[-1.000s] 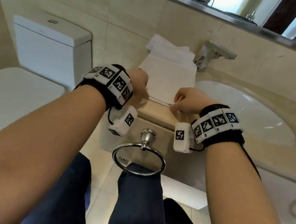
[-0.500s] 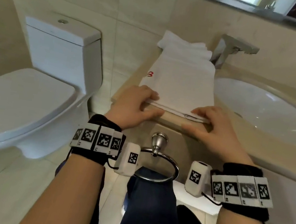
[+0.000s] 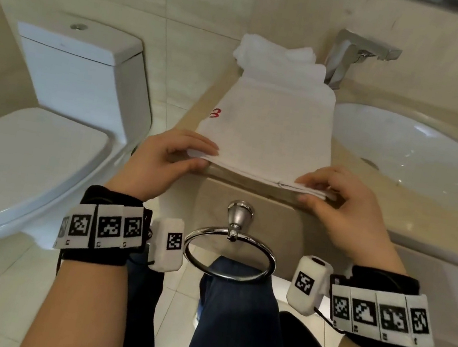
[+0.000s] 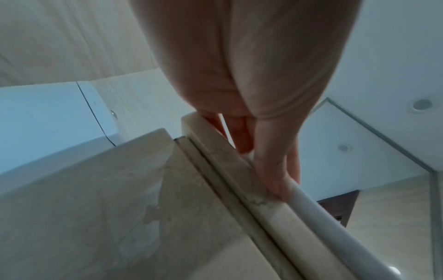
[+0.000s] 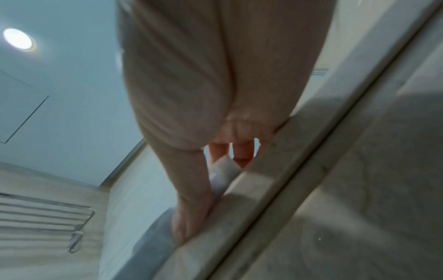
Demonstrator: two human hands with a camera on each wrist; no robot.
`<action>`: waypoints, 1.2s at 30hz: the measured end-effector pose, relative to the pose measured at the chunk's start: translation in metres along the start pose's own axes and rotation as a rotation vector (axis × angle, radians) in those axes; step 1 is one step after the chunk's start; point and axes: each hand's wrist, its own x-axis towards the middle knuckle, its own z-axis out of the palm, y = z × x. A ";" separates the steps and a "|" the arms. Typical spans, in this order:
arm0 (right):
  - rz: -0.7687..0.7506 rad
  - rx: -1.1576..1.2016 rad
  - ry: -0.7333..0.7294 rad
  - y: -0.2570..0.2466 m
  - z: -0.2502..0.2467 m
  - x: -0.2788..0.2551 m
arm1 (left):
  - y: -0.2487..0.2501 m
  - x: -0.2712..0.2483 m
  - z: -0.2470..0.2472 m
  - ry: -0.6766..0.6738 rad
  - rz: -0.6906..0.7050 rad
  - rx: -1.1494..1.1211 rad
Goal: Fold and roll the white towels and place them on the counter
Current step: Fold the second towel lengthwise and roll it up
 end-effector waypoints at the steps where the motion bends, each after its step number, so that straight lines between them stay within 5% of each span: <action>1: 0.012 0.004 0.030 0.000 -0.002 -0.001 | 0.001 0.000 0.001 0.028 -0.027 -0.024; 9: 0.082 -0.106 0.175 0.002 -0.008 -0.005 | 0.012 0.007 0.015 0.177 -0.113 -0.050; 20: 0.360 -0.129 0.220 0.005 -0.004 0.011 | 0.020 0.029 0.041 0.313 -0.246 0.016; 24: 0.234 -0.156 0.349 0.005 -0.001 0.010 | 0.021 0.028 0.040 0.307 -0.162 -0.004; 36: 0.043 -0.076 0.242 0.013 -0.009 0.000 | 0.010 0.014 0.027 0.132 0.033 0.172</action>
